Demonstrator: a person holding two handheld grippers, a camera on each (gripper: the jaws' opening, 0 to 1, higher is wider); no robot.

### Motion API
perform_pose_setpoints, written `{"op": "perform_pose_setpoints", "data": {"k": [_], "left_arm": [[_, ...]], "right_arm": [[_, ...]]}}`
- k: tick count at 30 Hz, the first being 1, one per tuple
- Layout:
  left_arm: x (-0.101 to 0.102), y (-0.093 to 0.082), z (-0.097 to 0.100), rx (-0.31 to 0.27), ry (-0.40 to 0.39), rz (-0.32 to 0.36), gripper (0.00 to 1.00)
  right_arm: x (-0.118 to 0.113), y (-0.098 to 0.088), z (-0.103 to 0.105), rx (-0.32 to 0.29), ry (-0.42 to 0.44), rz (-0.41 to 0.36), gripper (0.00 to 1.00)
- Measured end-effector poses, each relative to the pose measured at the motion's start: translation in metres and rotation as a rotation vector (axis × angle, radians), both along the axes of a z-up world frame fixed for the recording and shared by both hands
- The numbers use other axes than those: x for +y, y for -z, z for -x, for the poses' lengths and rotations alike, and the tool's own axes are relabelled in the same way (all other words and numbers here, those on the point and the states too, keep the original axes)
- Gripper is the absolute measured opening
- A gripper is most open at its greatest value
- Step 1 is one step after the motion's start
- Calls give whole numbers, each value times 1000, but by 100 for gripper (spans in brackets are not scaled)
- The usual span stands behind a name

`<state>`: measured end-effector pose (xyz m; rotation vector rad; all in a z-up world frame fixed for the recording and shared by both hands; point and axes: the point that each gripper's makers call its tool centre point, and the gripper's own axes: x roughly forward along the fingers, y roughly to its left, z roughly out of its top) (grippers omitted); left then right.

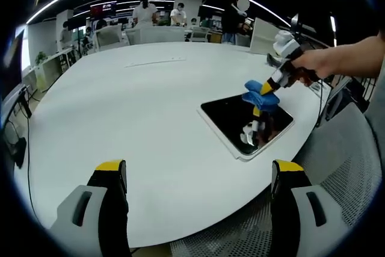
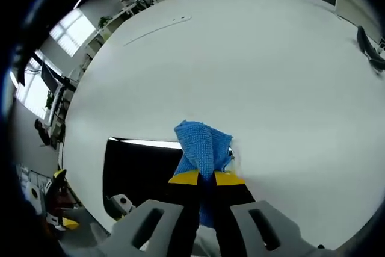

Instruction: Wipe the mirror surface with the cleaning cloth until all visible marks leave the cleaned area.

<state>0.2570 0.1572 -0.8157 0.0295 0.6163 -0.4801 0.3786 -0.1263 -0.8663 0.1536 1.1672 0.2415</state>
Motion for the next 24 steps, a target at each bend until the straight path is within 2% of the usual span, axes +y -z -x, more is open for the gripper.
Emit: {"op": "perform_pose_setpoints", "data": {"k": [24], "left_arm": [[-4,2,2,14,23,4,99]], "right_arm": [[44,-3,-4,4,-36,-36,1]]}}
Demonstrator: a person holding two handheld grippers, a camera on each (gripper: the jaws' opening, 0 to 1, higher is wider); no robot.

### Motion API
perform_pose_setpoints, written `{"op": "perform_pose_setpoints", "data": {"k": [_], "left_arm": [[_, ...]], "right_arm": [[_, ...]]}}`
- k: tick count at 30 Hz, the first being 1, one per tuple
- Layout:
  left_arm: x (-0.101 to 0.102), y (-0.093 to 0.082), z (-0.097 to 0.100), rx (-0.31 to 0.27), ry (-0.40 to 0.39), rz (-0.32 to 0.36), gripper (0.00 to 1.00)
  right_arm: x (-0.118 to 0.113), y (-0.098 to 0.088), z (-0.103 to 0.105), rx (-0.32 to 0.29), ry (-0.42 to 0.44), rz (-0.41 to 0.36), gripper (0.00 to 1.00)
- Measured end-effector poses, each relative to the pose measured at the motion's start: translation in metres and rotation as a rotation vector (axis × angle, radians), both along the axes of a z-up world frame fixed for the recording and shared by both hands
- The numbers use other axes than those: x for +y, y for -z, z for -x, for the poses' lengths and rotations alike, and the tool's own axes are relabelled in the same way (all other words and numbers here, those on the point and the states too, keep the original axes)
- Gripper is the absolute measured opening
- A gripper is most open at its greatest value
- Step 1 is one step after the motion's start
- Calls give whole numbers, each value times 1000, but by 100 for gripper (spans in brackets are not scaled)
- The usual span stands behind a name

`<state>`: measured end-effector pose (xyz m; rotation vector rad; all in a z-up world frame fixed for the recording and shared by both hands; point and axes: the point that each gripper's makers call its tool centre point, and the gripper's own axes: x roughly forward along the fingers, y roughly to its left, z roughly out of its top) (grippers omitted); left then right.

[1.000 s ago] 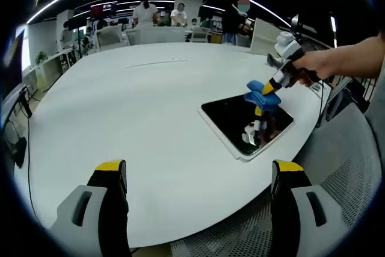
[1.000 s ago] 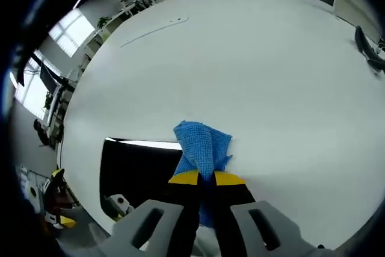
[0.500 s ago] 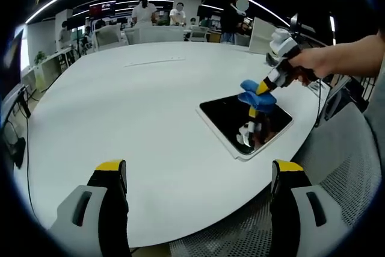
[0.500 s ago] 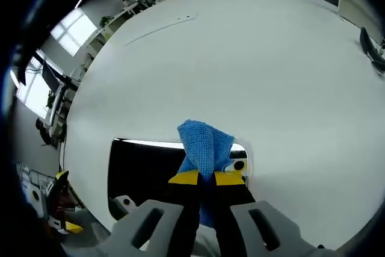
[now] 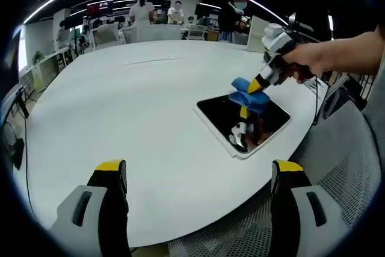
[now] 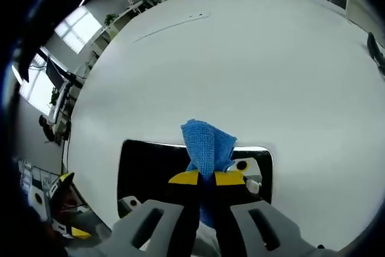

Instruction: Wipe the mirror surface with the cleaning cloth until all visible marks leave the cleaned area.

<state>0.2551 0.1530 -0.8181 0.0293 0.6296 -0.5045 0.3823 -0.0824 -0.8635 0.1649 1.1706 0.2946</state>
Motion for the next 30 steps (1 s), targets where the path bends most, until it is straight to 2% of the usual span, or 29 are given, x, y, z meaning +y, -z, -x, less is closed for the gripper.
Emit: {"op": "perform_pose_setpoints", "data": {"k": [22,30], "left_arm": [[-2,1,1,7,10,2,99],[-2,2,1,12,13,1,99]], "right_arm": [[51,0,-3,24,-35,-64,1],[75,-1,-2,24,-74,-70,1]]}}
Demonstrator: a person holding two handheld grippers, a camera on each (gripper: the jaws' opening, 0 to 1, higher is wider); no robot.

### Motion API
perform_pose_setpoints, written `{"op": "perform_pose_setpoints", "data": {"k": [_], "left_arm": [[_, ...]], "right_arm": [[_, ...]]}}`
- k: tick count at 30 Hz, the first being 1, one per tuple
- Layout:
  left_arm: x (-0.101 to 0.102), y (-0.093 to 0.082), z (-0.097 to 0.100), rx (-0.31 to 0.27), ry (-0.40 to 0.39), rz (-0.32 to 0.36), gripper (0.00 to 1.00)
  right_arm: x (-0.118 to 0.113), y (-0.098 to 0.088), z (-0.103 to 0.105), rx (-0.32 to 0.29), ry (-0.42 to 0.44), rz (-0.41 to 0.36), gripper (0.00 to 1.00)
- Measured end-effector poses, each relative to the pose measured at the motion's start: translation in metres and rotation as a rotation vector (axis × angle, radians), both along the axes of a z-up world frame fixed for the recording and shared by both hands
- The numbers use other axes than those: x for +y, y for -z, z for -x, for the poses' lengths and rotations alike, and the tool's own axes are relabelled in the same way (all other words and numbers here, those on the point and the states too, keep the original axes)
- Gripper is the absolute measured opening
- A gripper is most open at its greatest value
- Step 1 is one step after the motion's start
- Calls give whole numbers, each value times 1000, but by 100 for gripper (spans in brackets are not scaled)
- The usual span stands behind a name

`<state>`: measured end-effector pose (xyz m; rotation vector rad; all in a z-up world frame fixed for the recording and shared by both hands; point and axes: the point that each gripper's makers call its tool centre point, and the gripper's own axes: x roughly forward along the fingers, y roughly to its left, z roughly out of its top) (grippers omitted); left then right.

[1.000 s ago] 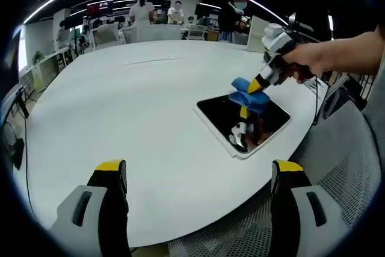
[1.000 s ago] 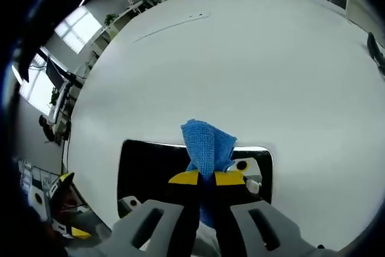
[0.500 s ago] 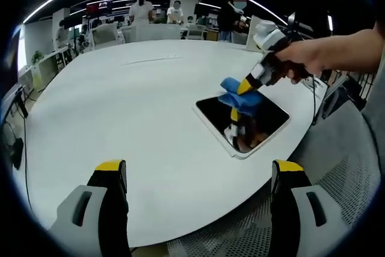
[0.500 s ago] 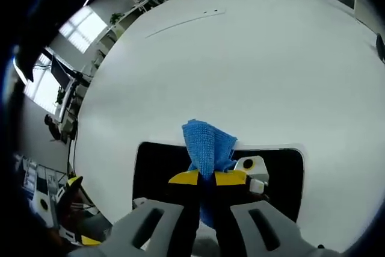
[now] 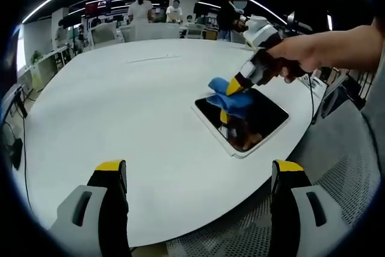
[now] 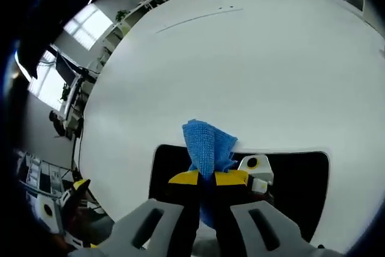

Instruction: Wipe the mirror surface with the cleaning cloth until all visible marks leave the cleaned area.

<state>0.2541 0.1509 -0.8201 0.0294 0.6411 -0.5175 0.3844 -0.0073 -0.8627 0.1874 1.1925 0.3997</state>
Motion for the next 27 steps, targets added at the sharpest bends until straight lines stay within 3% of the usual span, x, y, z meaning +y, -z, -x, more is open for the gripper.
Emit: {"op": "perform_pose_setpoints", "data": {"k": [27], "left_arm": [[1,2,0,8,0,-2,99]], "right_arm": [[55,-1,-1,-3,-72,-40,1]]}}
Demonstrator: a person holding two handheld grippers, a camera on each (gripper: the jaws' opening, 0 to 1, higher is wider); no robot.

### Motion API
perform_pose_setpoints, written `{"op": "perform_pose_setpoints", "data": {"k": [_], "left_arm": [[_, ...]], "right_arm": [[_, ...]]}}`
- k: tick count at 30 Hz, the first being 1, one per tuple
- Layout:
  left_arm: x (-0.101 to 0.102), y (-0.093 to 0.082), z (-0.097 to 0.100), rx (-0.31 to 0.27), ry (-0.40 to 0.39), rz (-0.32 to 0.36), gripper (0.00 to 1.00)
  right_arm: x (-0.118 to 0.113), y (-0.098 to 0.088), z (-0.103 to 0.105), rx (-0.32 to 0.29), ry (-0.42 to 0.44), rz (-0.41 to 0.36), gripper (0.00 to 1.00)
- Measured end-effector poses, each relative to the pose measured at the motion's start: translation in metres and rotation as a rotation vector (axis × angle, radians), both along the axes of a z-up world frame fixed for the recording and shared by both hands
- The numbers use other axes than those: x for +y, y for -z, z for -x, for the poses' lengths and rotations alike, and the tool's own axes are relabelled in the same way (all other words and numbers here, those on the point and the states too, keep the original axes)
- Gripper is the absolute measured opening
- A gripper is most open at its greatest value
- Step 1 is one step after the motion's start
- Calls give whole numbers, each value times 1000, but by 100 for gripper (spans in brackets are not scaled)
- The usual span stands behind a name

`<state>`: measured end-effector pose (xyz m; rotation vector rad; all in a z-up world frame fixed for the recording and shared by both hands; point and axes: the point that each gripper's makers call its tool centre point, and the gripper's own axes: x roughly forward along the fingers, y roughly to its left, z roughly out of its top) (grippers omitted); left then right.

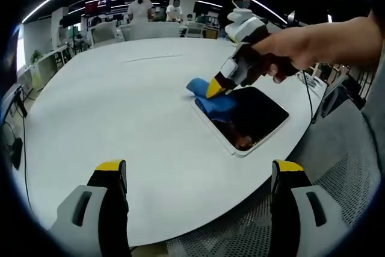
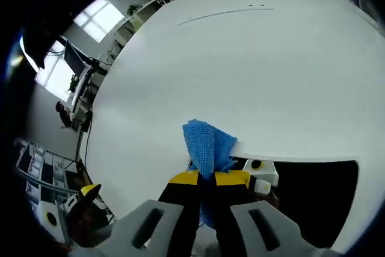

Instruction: Wipe the mirror surface with the cleaning cloth until all visible marks leave the cleaned area.

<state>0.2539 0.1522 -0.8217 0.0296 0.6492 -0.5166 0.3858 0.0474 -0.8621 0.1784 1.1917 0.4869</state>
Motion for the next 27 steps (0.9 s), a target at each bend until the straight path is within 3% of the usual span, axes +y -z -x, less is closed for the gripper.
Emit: {"op": "perform_pose_setpoints", "data": {"k": [14,27], "left_arm": [[0,0,0,2,0,-3,99],[0,0,0,1,1,-6,99]], "right_arm": [[2,1,0,-2,-3,1,1],[0,-1,18,11,-8,-2,1]]}}
